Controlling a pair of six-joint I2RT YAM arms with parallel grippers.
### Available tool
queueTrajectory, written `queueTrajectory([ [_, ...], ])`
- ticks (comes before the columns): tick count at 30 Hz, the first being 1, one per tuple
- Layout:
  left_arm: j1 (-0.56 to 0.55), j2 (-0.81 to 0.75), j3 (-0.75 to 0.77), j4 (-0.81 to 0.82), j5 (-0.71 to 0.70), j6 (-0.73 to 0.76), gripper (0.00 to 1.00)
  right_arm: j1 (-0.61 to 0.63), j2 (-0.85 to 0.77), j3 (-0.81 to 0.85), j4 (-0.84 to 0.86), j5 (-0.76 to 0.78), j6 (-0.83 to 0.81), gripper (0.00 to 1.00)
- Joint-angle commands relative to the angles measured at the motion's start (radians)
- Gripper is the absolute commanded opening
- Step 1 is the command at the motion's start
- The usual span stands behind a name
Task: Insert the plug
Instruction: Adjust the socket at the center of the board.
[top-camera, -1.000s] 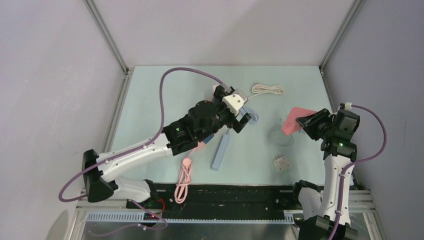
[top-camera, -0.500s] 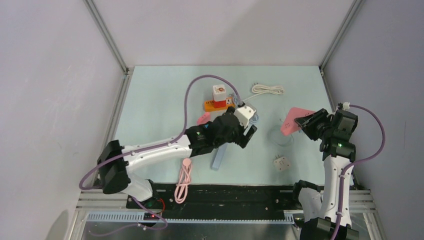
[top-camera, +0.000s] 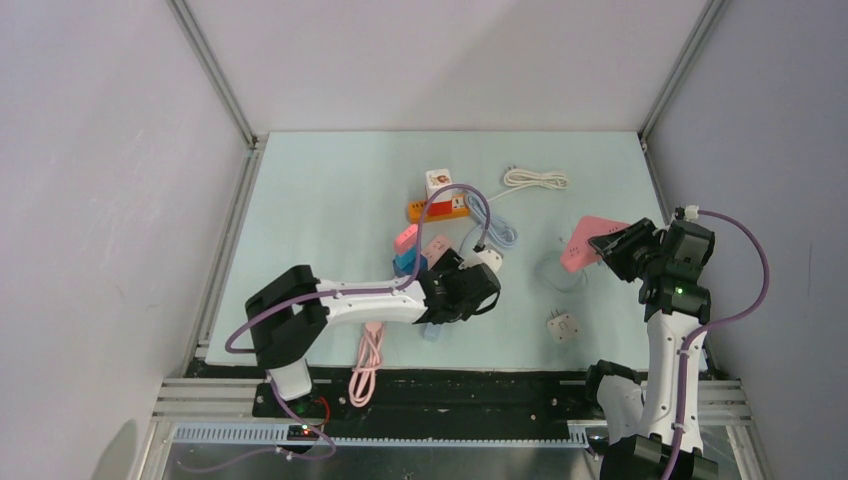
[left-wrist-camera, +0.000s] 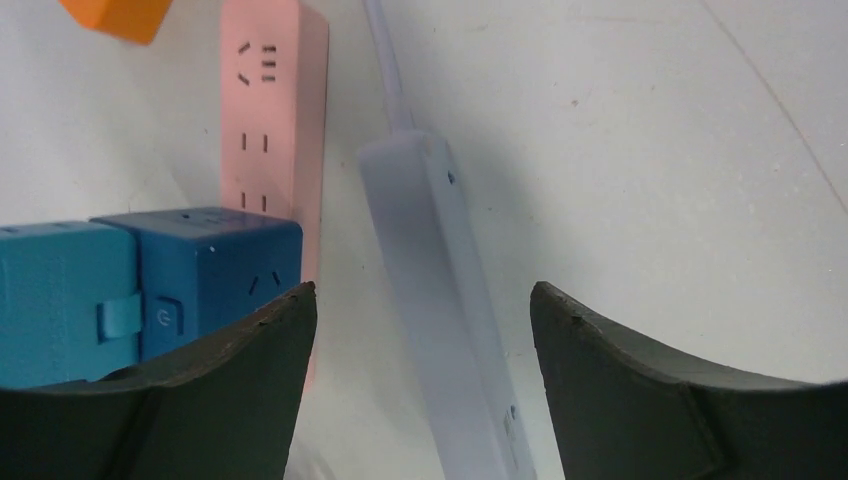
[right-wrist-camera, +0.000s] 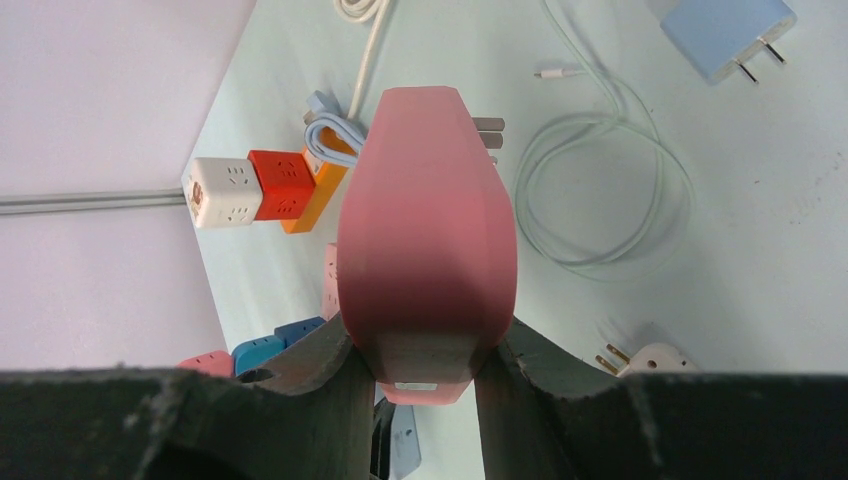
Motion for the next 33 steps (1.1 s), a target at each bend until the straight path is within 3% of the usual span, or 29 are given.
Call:
queueTrajectory([
  [1, -0.004, 0.029, 0.038, -0.053, -0.048, -0.110, 0.81, 0.003, -0.016, 0.007, 0.058, 0.000, 0.003, 0.00],
  [8, 0.031, 0.043, 0.012, -0.053, 0.065, -0.206, 0.69, 0.000, -0.018, 0.006, 0.051, 0.004, -0.003, 0.00],
  [10, 0.048, 0.042, 0.010, -0.053, 0.078, -0.209, 0.59, 0.000, -0.018, 0.006, 0.052, 0.005, -0.003, 0.00],
  [14, 0.067, 0.060, 0.021, -0.050, 0.115, -0.200, 0.47, -0.003, -0.021, 0.005, 0.050, 0.005, -0.003, 0.00],
  [20, 0.084, 0.098, 0.055, -0.048, 0.148, -0.121, 0.40, -0.015, -0.032, 0.007, 0.046, 0.001, -0.006, 0.00],
  [21, 0.084, 0.102, 0.068, -0.048, 0.133, -0.093, 0.37, -0.017, -0.033, 0.006, 0.048, -0.001, -0.004, 0.00],
  [25, 0.085, 0.095, 0.140, -0.049, 0.048, 0.010, 0.02, -0.020, -0.032, 0.007, 0.054, -0.010, 0.001, 0.00],
  [33, 0.084, 0.159, 0.438, -0.046, -0.287, 0.291, 0.00, -0.022, -0.035, 0.007, 0.060, -0.016, 0.006, 0.00],
])
